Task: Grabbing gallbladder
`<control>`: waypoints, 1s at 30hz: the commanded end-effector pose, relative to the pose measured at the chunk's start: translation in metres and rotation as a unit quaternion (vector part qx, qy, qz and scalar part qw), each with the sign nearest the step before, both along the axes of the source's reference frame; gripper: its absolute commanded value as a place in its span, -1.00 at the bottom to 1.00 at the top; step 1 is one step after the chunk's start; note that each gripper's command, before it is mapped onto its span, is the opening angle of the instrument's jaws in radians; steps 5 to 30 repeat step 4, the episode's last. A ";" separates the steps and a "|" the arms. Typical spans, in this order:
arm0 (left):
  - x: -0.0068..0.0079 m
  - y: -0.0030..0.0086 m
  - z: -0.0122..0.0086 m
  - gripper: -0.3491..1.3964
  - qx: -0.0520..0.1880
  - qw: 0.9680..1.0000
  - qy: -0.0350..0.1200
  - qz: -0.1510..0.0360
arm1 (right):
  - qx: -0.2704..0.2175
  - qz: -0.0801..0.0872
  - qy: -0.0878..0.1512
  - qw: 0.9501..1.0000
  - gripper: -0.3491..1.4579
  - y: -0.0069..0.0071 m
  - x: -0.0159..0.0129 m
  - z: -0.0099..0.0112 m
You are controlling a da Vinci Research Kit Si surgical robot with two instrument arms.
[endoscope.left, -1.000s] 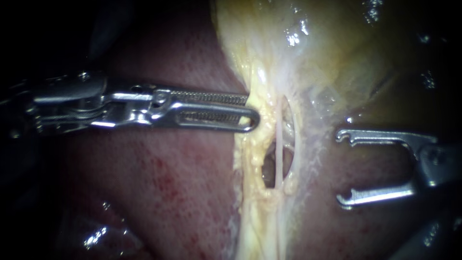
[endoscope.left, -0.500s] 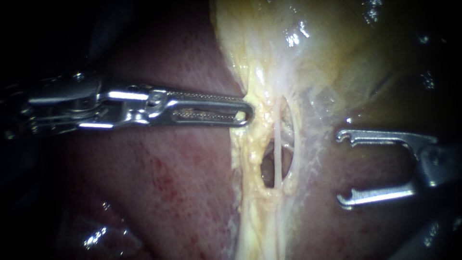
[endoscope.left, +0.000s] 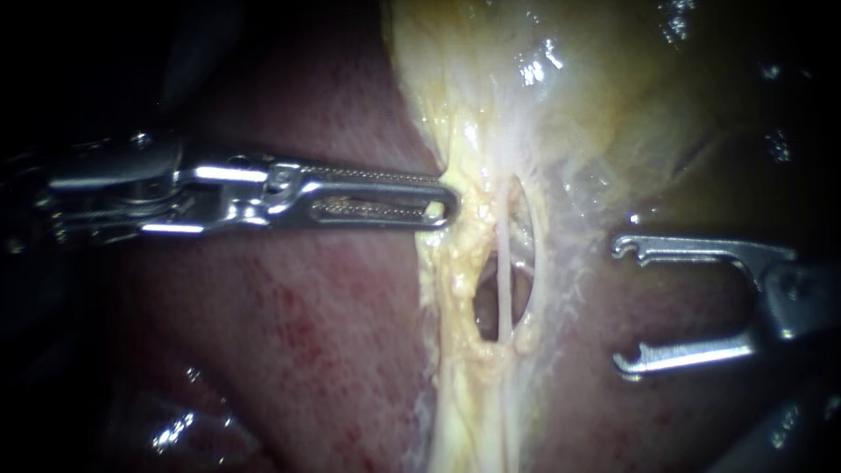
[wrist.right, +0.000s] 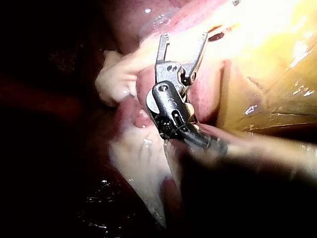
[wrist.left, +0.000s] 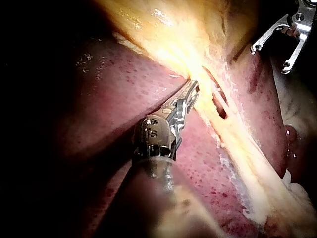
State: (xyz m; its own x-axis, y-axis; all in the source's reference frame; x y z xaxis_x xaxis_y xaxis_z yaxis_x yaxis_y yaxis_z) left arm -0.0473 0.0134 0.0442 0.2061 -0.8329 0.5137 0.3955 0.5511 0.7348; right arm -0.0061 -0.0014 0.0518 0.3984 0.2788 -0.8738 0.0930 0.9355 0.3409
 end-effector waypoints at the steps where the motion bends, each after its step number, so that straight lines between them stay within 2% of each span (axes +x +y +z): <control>1: 0.0000 0.0000 0.0000 -1.00 0.000 1.000 0.000 0.000 | 0.000 0.000 0.000 1.000 0.04 0.0000 0.0000 0.0000; 30: 0.0000 0.0000 0.0000 -1.00 0.000 1.000 0.002 0.000 | 0.000 0.000 0.000 1.000 0.04 0.0000 0.0000 0.0000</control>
